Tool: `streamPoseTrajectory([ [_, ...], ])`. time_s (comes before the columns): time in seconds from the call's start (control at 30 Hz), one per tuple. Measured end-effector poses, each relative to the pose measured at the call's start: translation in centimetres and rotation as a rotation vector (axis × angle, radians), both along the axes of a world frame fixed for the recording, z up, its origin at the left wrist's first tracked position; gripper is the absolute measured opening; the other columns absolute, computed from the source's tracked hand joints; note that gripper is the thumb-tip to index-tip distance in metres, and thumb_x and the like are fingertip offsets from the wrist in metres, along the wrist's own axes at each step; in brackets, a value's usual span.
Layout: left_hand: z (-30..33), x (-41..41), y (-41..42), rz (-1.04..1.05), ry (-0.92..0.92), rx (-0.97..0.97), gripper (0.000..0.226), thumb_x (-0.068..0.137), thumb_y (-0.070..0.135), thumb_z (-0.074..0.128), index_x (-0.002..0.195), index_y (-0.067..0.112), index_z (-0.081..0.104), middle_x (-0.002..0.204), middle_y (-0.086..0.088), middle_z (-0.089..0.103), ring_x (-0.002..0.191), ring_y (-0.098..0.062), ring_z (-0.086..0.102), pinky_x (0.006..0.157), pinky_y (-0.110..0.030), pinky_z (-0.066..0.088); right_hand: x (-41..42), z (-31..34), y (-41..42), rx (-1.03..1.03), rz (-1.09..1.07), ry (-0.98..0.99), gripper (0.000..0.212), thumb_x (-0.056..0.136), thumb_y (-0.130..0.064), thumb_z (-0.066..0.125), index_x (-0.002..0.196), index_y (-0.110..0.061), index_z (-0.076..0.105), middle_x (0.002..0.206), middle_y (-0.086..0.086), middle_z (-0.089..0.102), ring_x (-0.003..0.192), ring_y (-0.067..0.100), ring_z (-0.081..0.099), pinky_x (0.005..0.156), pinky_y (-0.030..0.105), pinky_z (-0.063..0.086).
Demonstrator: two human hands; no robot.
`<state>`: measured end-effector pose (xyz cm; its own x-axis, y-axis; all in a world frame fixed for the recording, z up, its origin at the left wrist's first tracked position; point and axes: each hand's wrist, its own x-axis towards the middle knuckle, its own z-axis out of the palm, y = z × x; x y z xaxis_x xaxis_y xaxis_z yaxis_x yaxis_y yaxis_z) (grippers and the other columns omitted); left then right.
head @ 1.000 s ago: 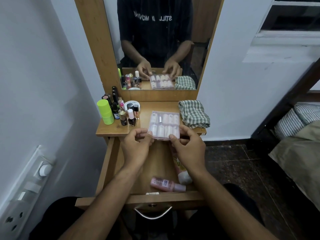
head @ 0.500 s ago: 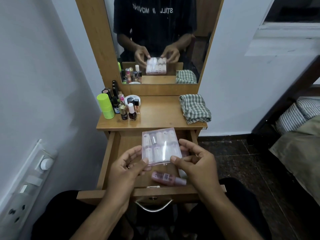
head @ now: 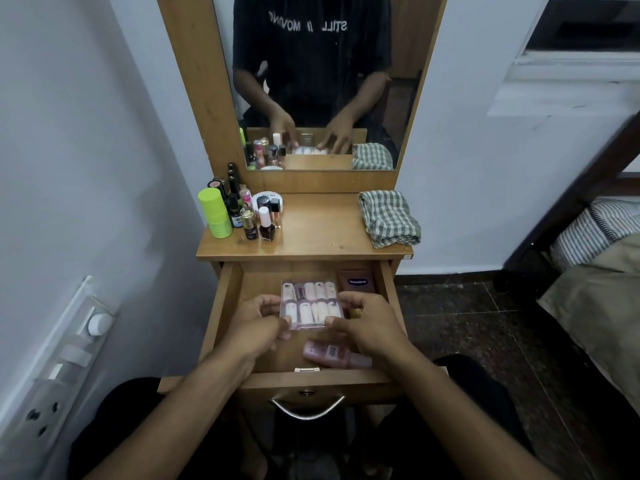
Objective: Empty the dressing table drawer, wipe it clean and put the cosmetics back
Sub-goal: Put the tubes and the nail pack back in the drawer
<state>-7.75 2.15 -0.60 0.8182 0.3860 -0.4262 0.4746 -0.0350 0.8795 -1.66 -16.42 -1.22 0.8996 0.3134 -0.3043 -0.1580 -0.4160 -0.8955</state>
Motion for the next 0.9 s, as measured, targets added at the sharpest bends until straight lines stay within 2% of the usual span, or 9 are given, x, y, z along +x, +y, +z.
streamPoseTrajectory([
  [0.17, -0.9, 2.8, 0.0, -0.052, 0.067, 0.059, 0.031, 0.089, -0.01, 0.062, 0.107, 0.016, 0.057, 0.106, -0.003, 0.066, 0.076, -0.018, 0.066, 0.04, -0.018, 0.042, 2.1, -1.5, 0.7, -0.201, 0.076, -0.128, 0.047, 0.088, -0.017, 0.075, 0.133, -0.019, 0.062, 0.122, -0.005, 0.07, 0.104, 0.006, 0.065, 0.092, 0.035, 0.059],
  [0.23, -1.3, 3.7, -0.2, -0.067, 0.06, 0.088, 0.035, 0.089, -0.011, 0.062, 0.112, 0.014, 0.056, 0.107, -0.004, 0.064, 0.077, -0.016, 0.062, 0.039, -0.013, 0.042, 2.5, -1.8, 0.9, -0.295, 0.118, -0.192, 0.044, 0.09, -0.019, 0.072, 0.133, -0.02, 0.061, 0.125, -0.004, 0.068, 0.108, 0.007, 0.063, 0.095, 0.031, 0.055],
  [0.3, -1.7, 4.4, -0.3, -0.063, 0.05, 0.122, 0.036, 0.087, -0.01, 0.064, 0.111, 0.016, 0.055, 0.105, -0.002, 0.064, 0.076, -0.016, 0.062, 0.042, -0.016, 0.043, 2.8, -1.9, 1.1, -0.374, 0.142, -0.267, 0.043, 0.091, -0.021, 0.071, 0.133, -0.02, 0.061, 0.127, -0.004, 0.068, 0.113, 0.008, 0.062, 0.095, 0.023, 0.05],
  [0.4, -2.4, 4.9, -0.3, -0.036, 0.053, 0.174, 0.041, 0.082, -0.011, 0.066, 0.106, 0.02, 0.055, 0.098, 0.0, 0.065, 0.084, -0.022, 0.066, 0.059, -0.031, 0.055, 2.7, -2.3, 1.5, -0.449, 0.158, -0.348, 0.039, 0.092, -0.021, 0.07, 0.13, -0.022, 0.063, 0.124, -0.005, 0.069, 0.11, 0.008, 0.064, 0.09, 0.019, 0.046],
  [0.5, -3.1, 4.9, -0.2, -0.03, 0.05, 0.225, 0.042, 0.081, -0.009, 0.069, 0.107, 0.022, 0.057, 0.102, 0.0, 0.065, 0.097, -0.021, 0.065, 0.084, -0.041, 0.06, 2.5, -3.1, 1.9, -0.546, 0.205, -0.407, 0.032, 0.093, -0.019, 0.067, 0.125, -0.022, 0.066, 0.116, -0.004, 0.072, 0.102, 0.008, 0.067, 0.088, 0.023, 0.053],
  [0.6, -3.8, 4.9, -0.1, -0.045, 0.047, 0.29, 0.043, 0.082, -0.006, 0.071, 0.118, 0.016, 0.059, 0.106, 0.001, 0.064, 0.095, -0.013, 0.059, 0.081, -0.03, 0.052, 2.4, -3.5, 2.2, -0.637, 0.234, -0.398, 0.025, 0.091, -0.019, 0.068, 0.116, -0.021, 0.066, 0.107, -0.001, 0.072, 0.093, 0.011, 0.068, 0.085, 0.029, 0.058],
  [0.7, -3.8, 4.8, -0.2, -0.088, 0.034, 0.35, 0.045, 0.083, 0.002, 0.074, 0.122, 0.015, 0.057, 0.105, 0.006, 0.06, 0.093, -0.009, 0.054, 0.076, -0.024, 0.044, 2.2, -3.6, 2.2, -0.663, 0.263, -0.397, 0.022, 0.091, -0.018, 0.068, 0.112, -0.02, 0.067, 0.105, 0.0, 0.071, 0.093, 0.014, 0.068, 0.086, 0.034, 0.059],
  [0.8, -3.6, 4.7, -0.2, -0.163, 0.005, 0.457, 0.045, 0.085, 0.008, 0.075, 0.125, 0.013, 0.055, 0.108, 0.007, 0.058, 0.096, -0.008, 0.053, 0.077, -0.021, 0.043, 1.7, -3.5, 2.1, -0.663, 0.287, -0.41, 0.027, 0.09, -0.021, 0.07, 0.117, -0.023, 0.065, 0.11, -0.001, 0.07, 0.097, 0.013, 0.067, 0.089, 0.035, 0.058],
  [0.9, -3.8, 4.8, -0.1, -0.197, 0.008, 0.532, 0.048, 0.084, 0.005, 0.076, 0.127, 0.009, 0.055, 0.117, 0.0, 0.064, 0.096, -0.008, 0.054, 0.073, -0.016, 0.042, 1.0, -2.7, 2.0, -0.639, 0.319, -0.519, 0.039, 0.089, -0.024, 0.073, 0.126, -0.025, 0.063, 0.121, -0.002, 0.068, 0.105, 0.011, 0.065, 0.094, 0.033, 0.055],
])
